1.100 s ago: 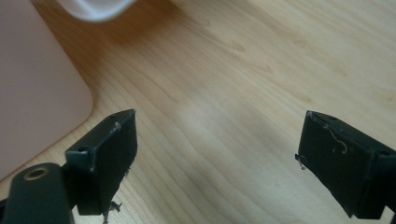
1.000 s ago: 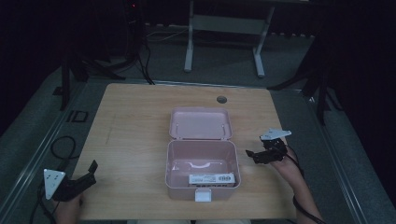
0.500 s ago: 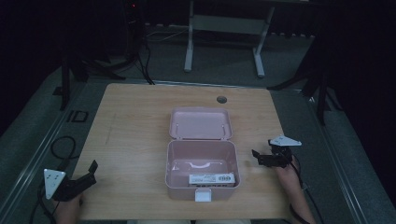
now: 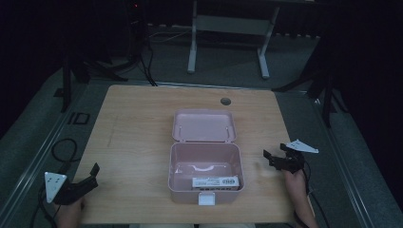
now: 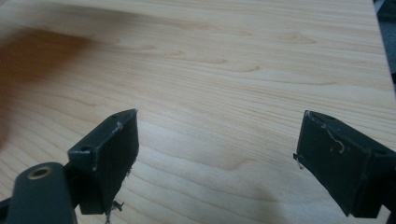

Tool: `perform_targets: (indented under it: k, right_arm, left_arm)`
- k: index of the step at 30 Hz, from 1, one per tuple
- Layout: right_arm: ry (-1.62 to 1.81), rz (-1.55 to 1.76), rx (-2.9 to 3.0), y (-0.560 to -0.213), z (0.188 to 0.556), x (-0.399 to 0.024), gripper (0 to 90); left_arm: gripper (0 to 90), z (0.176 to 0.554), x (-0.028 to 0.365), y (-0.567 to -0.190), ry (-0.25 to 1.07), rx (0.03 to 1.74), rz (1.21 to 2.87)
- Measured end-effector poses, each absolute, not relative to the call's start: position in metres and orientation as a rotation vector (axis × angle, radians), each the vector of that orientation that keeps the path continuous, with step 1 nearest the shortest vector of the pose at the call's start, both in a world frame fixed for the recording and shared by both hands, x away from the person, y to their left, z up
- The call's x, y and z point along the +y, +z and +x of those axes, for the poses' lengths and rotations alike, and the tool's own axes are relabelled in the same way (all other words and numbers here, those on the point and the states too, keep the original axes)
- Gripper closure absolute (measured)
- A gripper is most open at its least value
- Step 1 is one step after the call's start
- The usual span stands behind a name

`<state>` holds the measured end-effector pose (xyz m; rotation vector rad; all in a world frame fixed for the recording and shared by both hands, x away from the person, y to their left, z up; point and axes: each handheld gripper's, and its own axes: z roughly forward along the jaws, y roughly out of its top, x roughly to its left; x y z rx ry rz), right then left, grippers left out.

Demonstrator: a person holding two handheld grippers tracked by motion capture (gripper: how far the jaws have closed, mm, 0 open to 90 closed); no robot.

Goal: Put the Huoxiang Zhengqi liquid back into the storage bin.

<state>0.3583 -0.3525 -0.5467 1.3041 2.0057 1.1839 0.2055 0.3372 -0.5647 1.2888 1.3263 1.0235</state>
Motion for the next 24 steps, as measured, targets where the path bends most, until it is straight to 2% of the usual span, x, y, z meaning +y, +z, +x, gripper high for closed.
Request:
perform_targets:
  k: [24]
  right_arm:
    - [1.272, 1.456, 1.884, -0.551, 0.357, -0.383, 12.5]
  left_arm:
    - [1.2, 0.205, 0.337, -0.565, 1.02, 1.321, 1.288]
